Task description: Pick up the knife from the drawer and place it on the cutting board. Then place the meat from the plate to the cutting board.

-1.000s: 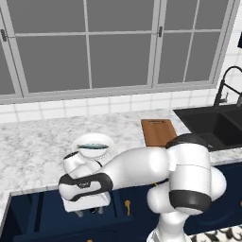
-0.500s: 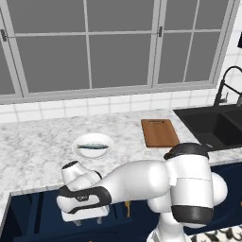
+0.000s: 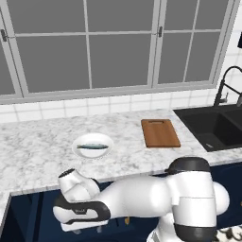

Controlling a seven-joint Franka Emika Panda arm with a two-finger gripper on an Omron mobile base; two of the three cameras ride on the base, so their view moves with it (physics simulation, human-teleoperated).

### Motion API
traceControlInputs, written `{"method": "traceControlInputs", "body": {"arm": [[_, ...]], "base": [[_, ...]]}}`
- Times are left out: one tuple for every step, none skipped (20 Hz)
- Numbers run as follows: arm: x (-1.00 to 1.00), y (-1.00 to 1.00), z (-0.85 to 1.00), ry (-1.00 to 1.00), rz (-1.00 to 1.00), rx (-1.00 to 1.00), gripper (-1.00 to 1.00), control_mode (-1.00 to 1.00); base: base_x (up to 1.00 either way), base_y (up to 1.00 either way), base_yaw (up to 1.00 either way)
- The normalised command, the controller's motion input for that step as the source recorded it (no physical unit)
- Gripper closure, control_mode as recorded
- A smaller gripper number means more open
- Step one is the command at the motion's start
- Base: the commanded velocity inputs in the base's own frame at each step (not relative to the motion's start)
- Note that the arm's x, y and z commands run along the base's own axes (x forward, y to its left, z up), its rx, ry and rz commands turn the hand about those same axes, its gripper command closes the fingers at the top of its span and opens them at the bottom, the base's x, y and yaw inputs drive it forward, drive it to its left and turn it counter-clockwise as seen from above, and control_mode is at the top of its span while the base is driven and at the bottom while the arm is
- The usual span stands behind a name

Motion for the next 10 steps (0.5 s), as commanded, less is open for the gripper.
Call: {"method": "traceControlInputs", "body": {"arm": [[0.0, -0.51, 0.06, 0.0, 0.0, 0.09, -1.0, -1.0], [0.0, -0.49, 0.14, 0.0, 0.0, 0.09, -1.0, -1.0], [0.1, -0.5, 0.23, 0.0, 0.0, 0.16, -1.0, -1.0], [0.09, -0.41, 0.23, 0.04, -0.01, 0.23, -1.0, -1.0], [0.06, -0.49, 0.07, 0.08, 0.0, 0.38, -1.0, -1.0], [0.0, -0.16, 0.0, 0.01, 0.0, 0.14, -1.0, -1.0], [0.0, 0.0, 0.0, 0.0, 0.0, 0.0, -1.0, -1.0], [0.0, 0.0, 0.0, 0.0, 0.0, 0.0, -1.0, -1.0], [0.0, 0.0, 0.0, -0.09, 0.0, -0.01, -1.0, -1.0], [0.0, 0.0, 0.0, -0.12, 0.02, -0.05, -1.0, -1.0]], "base": [[0.0, 0.0, 0.0], [0.0, 0.0, 0.0], [0.0, 0.0, 0.0], [0.0, 0.0, 0.0], [0.0, 0.0, 0.0], [0.0, 0.0, 0.0], [0.0, 0.0, 0.0], [0.0, 0.0, 0.0], [0.0, 0.0, 0.0], [0.0, 0.0, 0.0]]}}
